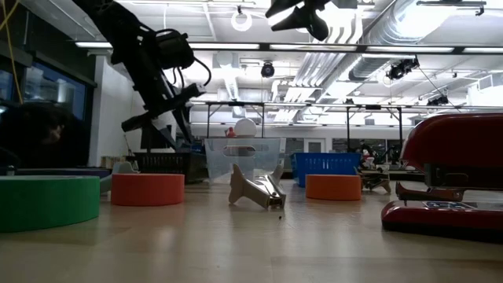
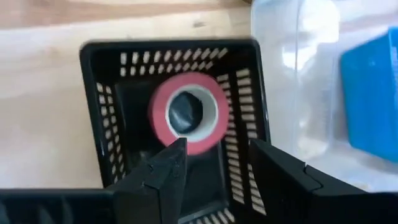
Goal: Pick and place Stapler, Stapler remover, tape
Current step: Put the blue tape into the black basket
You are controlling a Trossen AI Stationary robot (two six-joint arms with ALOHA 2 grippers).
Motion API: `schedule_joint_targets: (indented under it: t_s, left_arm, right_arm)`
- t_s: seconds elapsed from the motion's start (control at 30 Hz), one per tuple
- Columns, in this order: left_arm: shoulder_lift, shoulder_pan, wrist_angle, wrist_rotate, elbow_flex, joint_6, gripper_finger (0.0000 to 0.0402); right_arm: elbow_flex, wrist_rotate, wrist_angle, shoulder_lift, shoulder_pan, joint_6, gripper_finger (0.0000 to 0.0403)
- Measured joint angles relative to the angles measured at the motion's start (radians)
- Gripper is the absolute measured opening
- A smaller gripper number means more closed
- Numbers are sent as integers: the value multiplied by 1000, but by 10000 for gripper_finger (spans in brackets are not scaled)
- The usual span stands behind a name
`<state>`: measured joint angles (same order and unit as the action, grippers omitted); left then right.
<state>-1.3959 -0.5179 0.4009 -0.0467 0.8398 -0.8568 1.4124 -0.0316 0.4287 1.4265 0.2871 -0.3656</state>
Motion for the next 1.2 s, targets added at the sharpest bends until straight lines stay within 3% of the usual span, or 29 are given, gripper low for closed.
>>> schedule_joint_targets:
  t_s: [0.5, 0.77, 1.2]
  left_arm:
    - [157, 10, 340, -137, 0, 183, 172]
    - [215, 111, 501, -101, 0, 196, 172]
    - [217, 318, 591, 9, 0, 37, 172]
  right_arm:
    - [0, -4, 42, 0, 0, 0, 146]
    - [0, -5, 45, 0, 0, 0, 146]
    - [0, -3, 46, 0, 0, -16, 146]
